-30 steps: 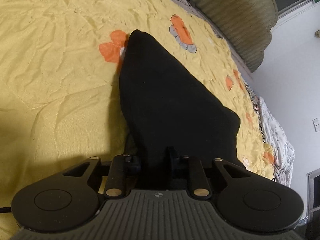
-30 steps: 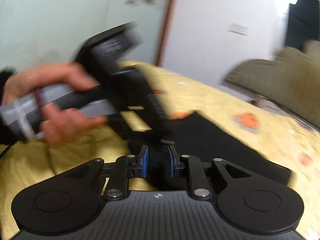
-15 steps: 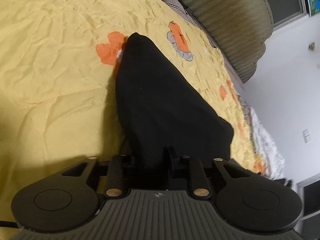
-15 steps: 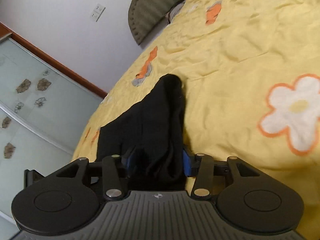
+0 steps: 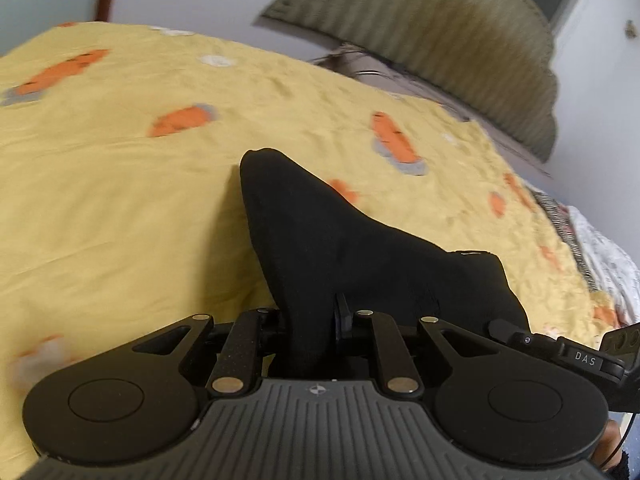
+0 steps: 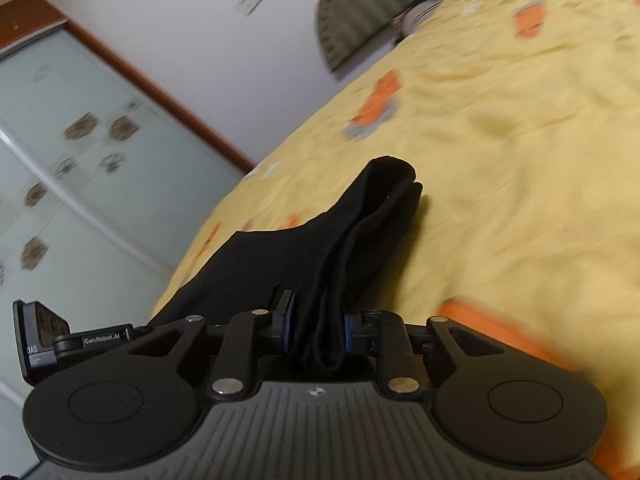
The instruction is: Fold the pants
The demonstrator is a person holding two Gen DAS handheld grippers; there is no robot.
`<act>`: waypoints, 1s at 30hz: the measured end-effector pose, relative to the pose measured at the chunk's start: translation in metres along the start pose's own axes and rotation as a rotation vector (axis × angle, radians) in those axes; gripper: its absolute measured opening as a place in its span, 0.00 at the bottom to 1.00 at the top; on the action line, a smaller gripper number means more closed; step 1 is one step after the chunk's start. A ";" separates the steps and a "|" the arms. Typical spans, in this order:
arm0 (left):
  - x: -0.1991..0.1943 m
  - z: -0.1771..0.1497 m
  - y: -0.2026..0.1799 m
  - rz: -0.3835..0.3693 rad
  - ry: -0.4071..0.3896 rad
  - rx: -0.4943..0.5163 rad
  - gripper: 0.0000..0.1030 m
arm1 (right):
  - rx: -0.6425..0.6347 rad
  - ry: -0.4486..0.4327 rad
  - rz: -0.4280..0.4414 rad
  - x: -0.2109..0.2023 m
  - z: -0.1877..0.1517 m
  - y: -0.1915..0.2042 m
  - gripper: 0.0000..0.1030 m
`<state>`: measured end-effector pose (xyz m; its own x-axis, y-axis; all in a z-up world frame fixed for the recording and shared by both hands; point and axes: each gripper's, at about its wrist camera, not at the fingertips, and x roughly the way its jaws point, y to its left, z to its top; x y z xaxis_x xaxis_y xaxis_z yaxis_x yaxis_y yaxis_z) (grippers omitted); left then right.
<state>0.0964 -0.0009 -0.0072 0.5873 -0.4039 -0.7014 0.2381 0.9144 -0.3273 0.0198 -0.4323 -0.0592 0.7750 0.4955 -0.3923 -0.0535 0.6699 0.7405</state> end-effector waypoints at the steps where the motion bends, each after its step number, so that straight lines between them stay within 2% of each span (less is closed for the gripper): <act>1: -0.006 -0.002 0.006 0.017 0.007 0.000 0.18 | -0.009 0.016 0.012 0.006 -0.004 0.005 0.21; 3: -0.006 -0.007 0.014 0.053 0.050 0.028 0.21 | -0.036 0.048 0.006 0.014 -0.010 0.016 0.21; 5: 0.000 -0.013 0.025 0.059 0.103 0.001 0.27 | -0.095 0.081 -0.083 0.023 -0.014 0.023 0.28; 6: 0.001 -0.014 0.030 0.069 0.120 -0.015 0.33 | -0.127 0.095 -0.121 0.024 -0.015 0.026 0.35; 7: 0.000 -0.012 0.030 0.081 0.119 -0.020 0.43 | -0.144 0.094 -0.137 0.021 -0.016 0.028 0.41; 8: -0.006 -0.008 0.032 0.103 0.095 -0.013 0.43 | -0.172 0.073 -0.164 0.012 -0.016 0.033 0.42; 11: -0.029 0.005 0.033 0.240 -0.037 0.052 0.48 | -0.340 -0.072 -0.362 -0.013 -0.009 0.059 0.44; 12: -0.032 0.013 0.029 0.265 -0.071 0.081 0.55 | -0.391 -0.096 -0.387 -0.014 -0.004 0.068 0.44; 13: -0.031 0.022 0.024 0.263 -0.084 0.115 0.62 | -0.434 -0.095 -0.374 -0.012 0.000 0.075 0.44; 15: -0.018 0.041 0.011 0.207 -0.093 0.199 0.67 | -0.493 -0.041 -0.308 0.008 0.008 0.089 0.44; 17: 0.008 0.054 -0.003 0.178 -0.065 0.284 0.69 | -0.560 0.039 -0.257 0.039 0.010 0.098 0.44; 18: 0.025 0.059 -0.006 0.177 -0.032 0.305 0.69 | -0.575 0.083 -0.252 0.058 0.011 0.099 0.42; 20: 0.061 0.066 -0.006 0.187 0.038 0.318 0.68 | -0.598 0.140 -0.296 0.091 0.015 0.093 0.42; 22: 0.095 0.067 -0.002 0.245 0.080 0.320 0.73 | -0.618 0.138 -0.338 0.105 0.020 0.084 0.42; 23: 0.103 0.068 0.000 0.264 0.063 0.322 0.74 | -0.588 0.126 -0.330 0.105 0.023 0.081 0.42; 25: 0.099 0.069 0.000 0.293 0.033 0.321 0.73 | -0.571 0.111 -0.348 0.100 0.025 0.084 0.42; 26: 0.092 0.069 -0.002 0.279 0.030 0.317 0.68 | -0.589 0.097 -0.358 0.091 0.020 0.092 0.43; 28: 0.070 0.062 -0.005 0.255 0.020 0.330 0.69 | -0.652 0.087 -0.355 0.078 0.006 0.107 0.43; 30: 0.049 0.046 -0.011 0.222 0.017 0.352 0.72 | -0.698 0.118 -0.314 0.068 -0.010 0.116 0.43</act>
<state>0.1577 -0.0294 -0.0090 0.6421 -0.1932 -0.7419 0.3586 0.9310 0.0679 0.0602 -0.3157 -0.0056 0.7495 0.2540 -0.6113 -0.2571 0.9627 0.0849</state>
